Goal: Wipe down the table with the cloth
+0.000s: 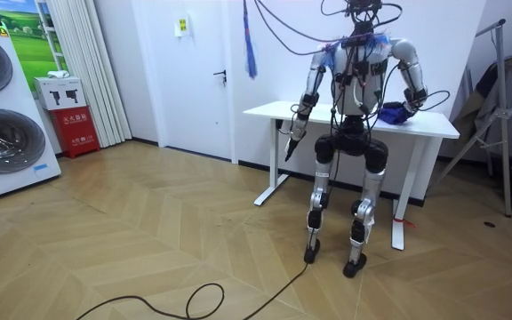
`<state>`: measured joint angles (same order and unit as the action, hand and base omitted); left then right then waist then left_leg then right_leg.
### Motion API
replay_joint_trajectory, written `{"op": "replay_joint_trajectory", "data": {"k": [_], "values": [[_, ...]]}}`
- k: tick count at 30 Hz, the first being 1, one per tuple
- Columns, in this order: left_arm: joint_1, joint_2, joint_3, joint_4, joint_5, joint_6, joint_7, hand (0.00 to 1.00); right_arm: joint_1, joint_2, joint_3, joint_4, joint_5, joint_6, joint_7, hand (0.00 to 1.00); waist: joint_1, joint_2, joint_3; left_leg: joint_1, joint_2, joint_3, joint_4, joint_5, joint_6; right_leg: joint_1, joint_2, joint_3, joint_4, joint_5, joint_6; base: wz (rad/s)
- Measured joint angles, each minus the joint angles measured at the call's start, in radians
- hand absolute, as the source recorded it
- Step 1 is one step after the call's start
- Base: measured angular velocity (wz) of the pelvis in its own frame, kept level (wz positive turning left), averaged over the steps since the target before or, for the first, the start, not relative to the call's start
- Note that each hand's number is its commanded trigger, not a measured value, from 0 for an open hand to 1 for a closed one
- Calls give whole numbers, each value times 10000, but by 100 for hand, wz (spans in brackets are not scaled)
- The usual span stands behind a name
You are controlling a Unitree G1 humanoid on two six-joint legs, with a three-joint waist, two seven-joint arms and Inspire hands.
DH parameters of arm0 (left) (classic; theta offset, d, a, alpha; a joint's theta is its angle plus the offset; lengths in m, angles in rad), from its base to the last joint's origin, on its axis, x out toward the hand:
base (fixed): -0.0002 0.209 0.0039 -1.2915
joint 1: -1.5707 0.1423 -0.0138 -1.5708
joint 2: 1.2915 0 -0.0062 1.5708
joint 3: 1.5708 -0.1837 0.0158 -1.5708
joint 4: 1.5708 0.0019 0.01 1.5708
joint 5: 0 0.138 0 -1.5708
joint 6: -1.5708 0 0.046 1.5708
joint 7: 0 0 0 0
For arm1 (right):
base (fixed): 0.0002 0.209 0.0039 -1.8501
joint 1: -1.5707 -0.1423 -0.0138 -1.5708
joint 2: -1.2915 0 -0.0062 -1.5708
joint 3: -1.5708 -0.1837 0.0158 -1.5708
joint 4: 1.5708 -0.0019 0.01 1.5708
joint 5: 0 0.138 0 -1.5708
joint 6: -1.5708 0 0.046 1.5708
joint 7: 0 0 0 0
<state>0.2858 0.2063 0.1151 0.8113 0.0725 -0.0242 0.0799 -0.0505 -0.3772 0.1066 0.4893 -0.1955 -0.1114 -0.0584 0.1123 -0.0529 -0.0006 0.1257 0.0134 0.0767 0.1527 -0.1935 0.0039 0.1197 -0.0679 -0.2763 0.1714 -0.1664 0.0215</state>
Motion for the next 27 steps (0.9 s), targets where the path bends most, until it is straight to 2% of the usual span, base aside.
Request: {"op": "replay_joint_trajectory", "data": {"k": [8, 9, 10, 12, 13, 20, 24, 27], "values": [[124, -9, 217, 133, 28, -6, -50, 0, 424, 24, -1333, -11, -83, 25, 63, 0, -373, 8, -18, 76, 11, 234, -16, -18, 31, -3, 36, 296, 17, 20, 18, -10], [129, -9, 350, 136, 16, -10, -49, 0, 423, 22, -1536, -11, -121, 24, 51, 0, -513, -8, -20, 80, 10, 238, -22, -18, 30, -6, 35, 298, 16, 20, 18, -3], [127, -9, 476, 136, 13, -24, -42, 0, 423, 21, -1741, -10, -120, 24, 49, 55, -558, -18, -23, 95, 11, 260, -24, -18, 30, -13, 33, 314, 17, 20, 18, -5], [116, -16, 584, 136, 12, -77, -36, 0, 423, 21, -1988, -11, -151, 24, 26, 76, -654, -49, -31, 115, 11, 301, -23, -18, 30, -28, 33, 395, 16, 20, 18, -6], [112, -15, 605, 148, 11, -115, -36, 0, 420, 20, -2106, -13, -197, 24, 25, 100, -736, -81, -36, 135, 8, 309, -23, -18, 30, -28, 28, 414, 21, 20, 18, -4], [15, -34, 597, 351, -21, -199, -75, 0, 419, 19, -2159, -474, -322, 26, 24, 100, -779, -157, -21, 247, 35, 576, -47, -32, 39, -64, 31, 567, 68, 21, 20, -11], [-73, -35, 573, 329, -19, -285, -79, 0, 421, 21, -2119, -631, -304, 29, 39, 100, -752, -74, 29, 214, 93, 620, -72, -96, 67, -128, 42, 571, 180, 21, 20, -1], [-51, -35, 571, 331, -17, -292, -46, 0, 421, 24, -2049, -778, -460, 28, 66, 100, -743, -28, 27, 175, 73, 660, -55, -97, 67, -176, 46, 592, 187, 24, 25, -4]]}}
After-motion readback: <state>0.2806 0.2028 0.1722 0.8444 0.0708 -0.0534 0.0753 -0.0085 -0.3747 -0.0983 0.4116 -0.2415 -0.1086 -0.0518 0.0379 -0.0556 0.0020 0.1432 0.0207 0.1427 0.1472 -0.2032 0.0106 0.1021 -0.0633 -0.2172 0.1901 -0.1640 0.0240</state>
